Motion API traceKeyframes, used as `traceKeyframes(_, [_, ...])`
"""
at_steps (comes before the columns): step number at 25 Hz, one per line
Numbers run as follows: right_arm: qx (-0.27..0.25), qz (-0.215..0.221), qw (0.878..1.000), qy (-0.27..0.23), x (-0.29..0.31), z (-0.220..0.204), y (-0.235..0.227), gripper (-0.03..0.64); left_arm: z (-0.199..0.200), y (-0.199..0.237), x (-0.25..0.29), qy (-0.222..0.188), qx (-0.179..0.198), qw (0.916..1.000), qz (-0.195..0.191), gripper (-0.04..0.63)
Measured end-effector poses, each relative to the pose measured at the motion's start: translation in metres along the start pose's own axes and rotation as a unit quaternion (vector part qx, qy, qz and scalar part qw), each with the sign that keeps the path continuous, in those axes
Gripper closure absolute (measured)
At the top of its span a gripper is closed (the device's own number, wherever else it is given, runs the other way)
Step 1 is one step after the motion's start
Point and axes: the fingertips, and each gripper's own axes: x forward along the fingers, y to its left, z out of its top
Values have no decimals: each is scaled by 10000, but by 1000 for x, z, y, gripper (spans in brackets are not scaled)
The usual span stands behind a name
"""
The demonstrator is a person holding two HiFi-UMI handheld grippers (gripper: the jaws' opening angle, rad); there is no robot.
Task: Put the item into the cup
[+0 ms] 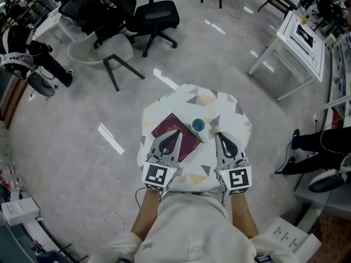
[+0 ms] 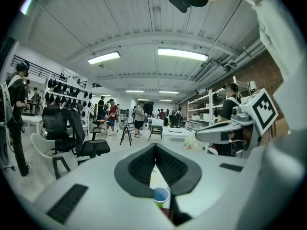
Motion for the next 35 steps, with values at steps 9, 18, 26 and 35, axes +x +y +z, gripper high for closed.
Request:
traceKeyframes(9, [21, 97, 9994, 339, 25, -27, -20, 612, -22, 2, 38, 154, -97, 9998, -68, 583])
traceKeyframes(18, [20, 303, 9978, 597, 51, -53, -28, 612, -45, 7, 63, 350, -212, 9992, -41, 583])
traceKeyframes(26, [111, 556, 9947, 856, 69, -81, -27, 612, -77, 10, 76, 657, -317, 9973, 34, 583])
traceKeyframes(35, [195, 776, 9905, 1121, 86, -111, -23, 612, -114, 10, 90, 982, -427, 9942, 19, 583])
